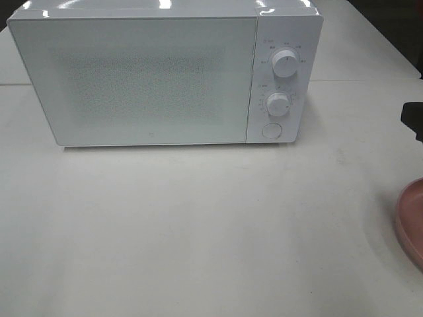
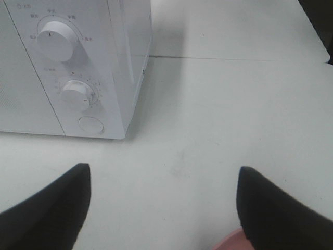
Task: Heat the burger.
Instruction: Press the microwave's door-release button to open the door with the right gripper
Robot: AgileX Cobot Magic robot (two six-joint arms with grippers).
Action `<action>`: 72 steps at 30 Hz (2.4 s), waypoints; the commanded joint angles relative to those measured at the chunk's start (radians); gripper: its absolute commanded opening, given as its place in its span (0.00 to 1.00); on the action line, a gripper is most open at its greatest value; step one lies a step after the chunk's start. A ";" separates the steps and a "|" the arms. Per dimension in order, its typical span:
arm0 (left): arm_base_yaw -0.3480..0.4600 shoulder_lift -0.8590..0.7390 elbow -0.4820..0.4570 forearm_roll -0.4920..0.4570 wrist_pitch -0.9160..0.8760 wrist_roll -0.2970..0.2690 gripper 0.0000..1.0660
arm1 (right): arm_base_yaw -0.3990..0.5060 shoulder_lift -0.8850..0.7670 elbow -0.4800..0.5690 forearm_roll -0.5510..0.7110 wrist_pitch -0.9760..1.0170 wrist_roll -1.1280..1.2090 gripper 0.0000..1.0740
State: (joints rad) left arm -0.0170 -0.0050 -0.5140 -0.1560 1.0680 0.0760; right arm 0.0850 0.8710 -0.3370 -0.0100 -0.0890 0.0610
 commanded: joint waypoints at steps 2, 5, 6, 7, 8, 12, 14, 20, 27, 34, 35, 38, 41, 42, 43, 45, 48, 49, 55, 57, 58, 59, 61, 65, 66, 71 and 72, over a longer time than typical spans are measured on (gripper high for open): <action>0.000 -0.017 -0.001 -0.002 0.000 -0.005 0.92 | -0.001 0.073 0.034 -0.001 -0.180 0.004 0.70; 0.000 -0.017 -0.001 -0.002 0.000 -0.005 0.92 | -0.001 0.122 0.041 0.003 -0.249 -0.030 0.70; 0.000 -0.017 -0.001 -0.002 0.000 -0.005 0.92 | -0.001 0.122 0.041 0.003 -0.249 -0.030 0.70; 0.000 -0.017 -0.001 -0.002 0.000 -0.005 0.92 | -0.001 0.157 0.041 0.020 -0.296 -0.061 0.70; 0.000 -0.017 -0.001 -0.002 0.000 -0.005 0.92 | -0.001 0.157 0.041 0.020 -0.296 -0.061 0.70; 0.000 -0.017 -0.001 -0.002 0.000 -0.005 0.92 | -0.001 0.216 0.041 0.084 -0.383 -0.116 0.70; 0.000 -0.017 -0.001 -0.002 0.000 -0.005 0.92 | 0.001 0.226 0.041 0.090 -0.395 -0.119 0.70; 0.000 -0.017 -0.001 -0.002 0.000 -0.005 0.92 | 0.121 0.292 0.041 0.194 -0.477 -0.223 0.70; 0.000 -0.017 -0.001 -0.002 0.000 -0.005 0.92 | 0.255 0.371 0.041 0.376 -0.582 -0.343 0.70; 0.000 -0.017 -0.001 -0.002 0.000 -0.005 0.92 | 0.454 0.479 0.041 0.654 -0.758 -0.482 0.70; 0.000 -0.017 -0.001 -0.002 0.000 -0.005 0.92 | 0.454 0.479 0.041 0.654 -0.758 -0.482 0.70; 0.000 -0.017 -0.001 -0.002 0.000 -0.005 0.92 | 0.544 0.532 0.041 0.763 -0.847 -0.525 0.70; 0.000 -0.017 -0.001 -0.002 0.000 -0.005 0.92 | 0.608 0.566 0.038 0.824 -0.896 -0.527 0.70; 0.000 -0.017 -0.001 -0.002 0.000 -0.005 0.92 | 0.626 0.577 0.036 0.844 -0.906 -0.527 0.70; 0.000 -0.017 -0.001 -0.002 0.000 -0.005 0.92 | 0.654 0.597 0.036 0.872 -0.922 -0.527 0.70; 0.000 -0.017 -0.001 -0.002 0.000 -0.005 0.92 | 0.666 0.607 0.036 0.887 -0.930 -0.527 0.70; 0.000 -0.017 -0.001 -0.002 0.000 -0.005 0.92 | 0.710 0.637 0.036 0.936 -0.949 -0.524 0.70; 0.000 -0.017 -0.001 -0.002 0.000 -0.005 0.92 | 0.710 0.637 0.036 0.936 -0.949 -0.524 0.70; 0.000 -0.017 -0.001 -0.002 0.000 -0.005 0.92 | 0.774 0.701 0.036 0.966 -0.966 -0.496 0.70; 0.000 -0.017 -0.001 -0.002 0.000 -0.005 0.92 | 0.782 0.714 0.036 0.971 -0.966 -0.470 0.70; 0.000 -0.017 -0.001 -0.002 0.000 -0.005 0.92 | 0.782 0.716 0.036 0.970 -0.966 -0.456 0.70; 0.000 -0.017 -0.001 -0.002 0.000 -0.005 0.92 | 0.782 0.716 0.036 0.969 -0.962 -0.429 0.70; 0.000 -0.017 -0.001 -0.002 0.000 -0.005 0.92 | 0.782 0.716 0.036 0.968 -0.964 -0.415 0.70; 0.000 -0.017 -0.001 -0.002 0.000 -0.005 0.92 | 0.782 0.716 0.036 0.968 -0.967 -0.368 0.70; 0.000 -0.017 -0.001 -0.002 0.000 -0.005 0.92 | 0.782 0.716 0.036 0.968 -0.966 -0.315 0.69; 0.000 -0.017 -0.001 -0.002 0.000 -0.005 0.92 | 0.782 0.716 0.036 0.968 -0.970 -0.096 0.63; 0.000 -0.017 -0.001 -0.002 0.000 -0.005 0.92 | 0.782 0.716 0.036 0.968 -0.970 -0.035 0.61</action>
State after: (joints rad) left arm -0.0170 -0.0050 -0.5140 -0.1560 1.0680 0.0760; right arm 0.8630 1.5870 -0.3000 0.9560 -1.0480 -0.0090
